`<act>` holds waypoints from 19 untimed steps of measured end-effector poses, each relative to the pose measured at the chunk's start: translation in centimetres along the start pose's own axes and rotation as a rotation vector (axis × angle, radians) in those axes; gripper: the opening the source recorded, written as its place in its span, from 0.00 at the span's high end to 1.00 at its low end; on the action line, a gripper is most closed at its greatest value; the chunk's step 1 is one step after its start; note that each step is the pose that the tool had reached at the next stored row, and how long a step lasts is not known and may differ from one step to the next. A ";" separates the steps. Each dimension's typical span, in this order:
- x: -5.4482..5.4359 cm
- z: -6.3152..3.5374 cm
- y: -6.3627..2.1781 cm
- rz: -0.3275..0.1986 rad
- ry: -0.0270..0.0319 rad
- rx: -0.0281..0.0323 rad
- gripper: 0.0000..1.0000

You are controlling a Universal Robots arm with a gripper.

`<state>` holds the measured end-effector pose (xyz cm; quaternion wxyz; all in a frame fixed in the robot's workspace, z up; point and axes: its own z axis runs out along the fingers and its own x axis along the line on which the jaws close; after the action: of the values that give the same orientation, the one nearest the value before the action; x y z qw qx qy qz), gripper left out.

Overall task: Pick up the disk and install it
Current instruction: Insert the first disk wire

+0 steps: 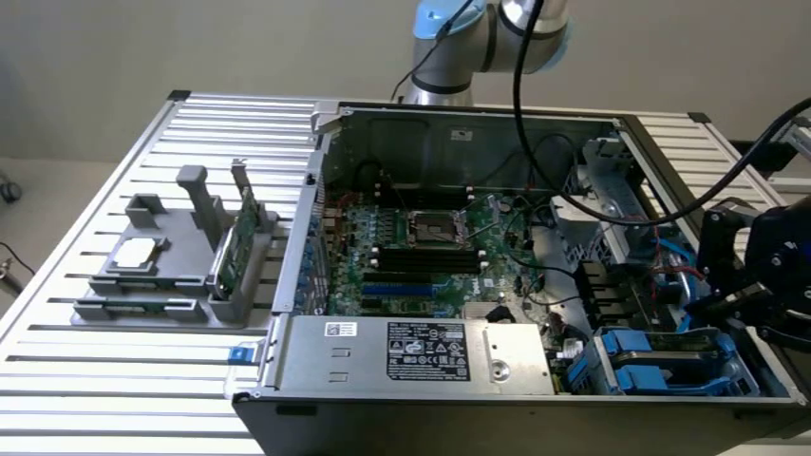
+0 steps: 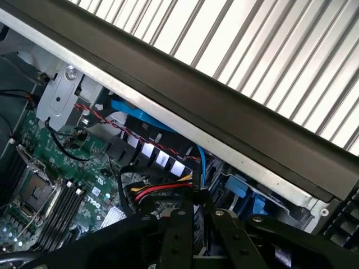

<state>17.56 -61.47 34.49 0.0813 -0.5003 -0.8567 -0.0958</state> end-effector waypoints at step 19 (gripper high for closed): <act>1.0 -0.05 -1.84 0.072 -0.0282 0.0028 0.83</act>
<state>15.49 -61.57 34.61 0.0733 -0.5320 -0.8393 -0.0846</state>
